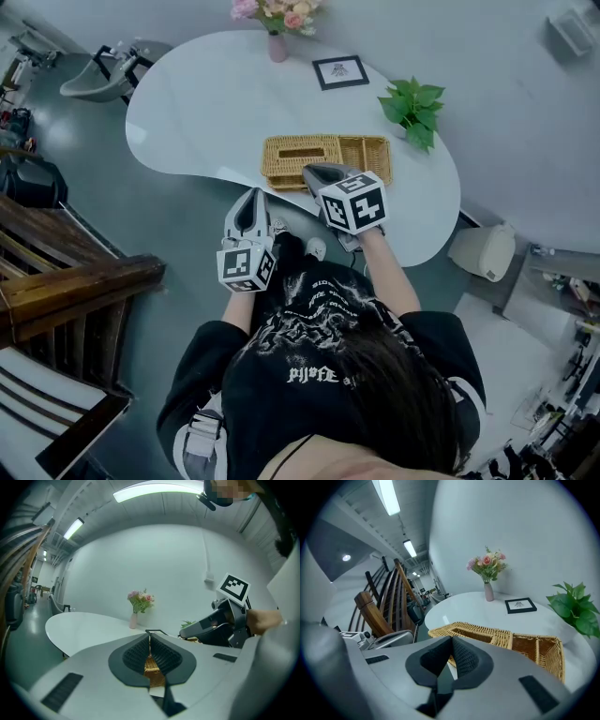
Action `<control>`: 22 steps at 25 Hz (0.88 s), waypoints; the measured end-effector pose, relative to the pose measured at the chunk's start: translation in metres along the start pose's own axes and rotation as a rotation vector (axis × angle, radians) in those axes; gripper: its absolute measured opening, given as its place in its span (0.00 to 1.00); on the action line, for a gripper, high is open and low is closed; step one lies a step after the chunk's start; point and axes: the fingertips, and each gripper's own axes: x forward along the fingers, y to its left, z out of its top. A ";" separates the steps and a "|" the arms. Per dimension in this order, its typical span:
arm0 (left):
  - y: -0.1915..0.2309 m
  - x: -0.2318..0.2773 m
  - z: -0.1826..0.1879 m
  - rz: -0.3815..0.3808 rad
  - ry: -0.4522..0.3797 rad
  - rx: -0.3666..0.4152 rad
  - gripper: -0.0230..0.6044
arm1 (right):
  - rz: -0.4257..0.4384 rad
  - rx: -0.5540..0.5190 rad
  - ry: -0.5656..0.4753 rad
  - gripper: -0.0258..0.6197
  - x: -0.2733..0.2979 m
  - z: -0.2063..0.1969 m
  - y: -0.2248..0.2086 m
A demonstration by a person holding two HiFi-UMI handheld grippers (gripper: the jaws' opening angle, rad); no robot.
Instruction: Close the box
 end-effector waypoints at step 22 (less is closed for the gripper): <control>-0.013 -0.009 -0.018 0.033 0.015 0.016 0.08 | 0.084 0.105 0.024 0.10 0.023 -0.072 -0.009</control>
